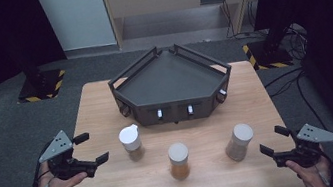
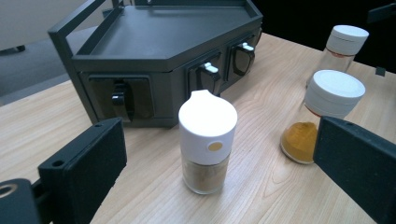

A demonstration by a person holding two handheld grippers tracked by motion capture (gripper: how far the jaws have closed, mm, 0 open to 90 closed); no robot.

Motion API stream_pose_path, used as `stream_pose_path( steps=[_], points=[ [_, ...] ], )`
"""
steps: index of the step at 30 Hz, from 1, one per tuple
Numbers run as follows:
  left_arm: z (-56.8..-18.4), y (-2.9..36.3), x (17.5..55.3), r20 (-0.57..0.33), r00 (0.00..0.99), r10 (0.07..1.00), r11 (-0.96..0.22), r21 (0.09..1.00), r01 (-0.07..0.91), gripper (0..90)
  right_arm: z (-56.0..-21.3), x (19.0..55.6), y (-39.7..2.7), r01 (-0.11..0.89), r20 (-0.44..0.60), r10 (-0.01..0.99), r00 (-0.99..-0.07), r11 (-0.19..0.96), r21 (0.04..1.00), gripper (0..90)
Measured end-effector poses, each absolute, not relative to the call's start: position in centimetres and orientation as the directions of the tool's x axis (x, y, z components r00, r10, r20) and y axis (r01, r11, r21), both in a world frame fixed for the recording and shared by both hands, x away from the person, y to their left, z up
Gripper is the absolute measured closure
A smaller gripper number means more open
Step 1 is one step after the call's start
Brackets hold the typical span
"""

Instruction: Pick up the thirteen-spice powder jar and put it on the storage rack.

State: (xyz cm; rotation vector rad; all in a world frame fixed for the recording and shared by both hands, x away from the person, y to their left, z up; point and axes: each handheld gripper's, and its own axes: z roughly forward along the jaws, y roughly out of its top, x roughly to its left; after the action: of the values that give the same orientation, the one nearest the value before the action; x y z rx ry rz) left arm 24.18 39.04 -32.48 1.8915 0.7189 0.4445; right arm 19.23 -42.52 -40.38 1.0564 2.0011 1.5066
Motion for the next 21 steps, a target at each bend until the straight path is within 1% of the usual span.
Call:
stream_pose_path(
  steps=[8,21],
  points=[
    [-30.9,38.0,25.9,0.014,0.788,0.616,-0.37,0.888,0.273,1.7,-40.3,19.2,-42.5,0.322,0.111,0.774,-0.624,0.125,0.938,6.6],
    [-29.8,36.9,28.7,0.006,0.818,0.575,-0.41,0.868,0.281,1.8,-40.4,19.2,-42.6,0.32,0.111,0.774,-0.624,0.123,0.939,6.6]
  ],
)
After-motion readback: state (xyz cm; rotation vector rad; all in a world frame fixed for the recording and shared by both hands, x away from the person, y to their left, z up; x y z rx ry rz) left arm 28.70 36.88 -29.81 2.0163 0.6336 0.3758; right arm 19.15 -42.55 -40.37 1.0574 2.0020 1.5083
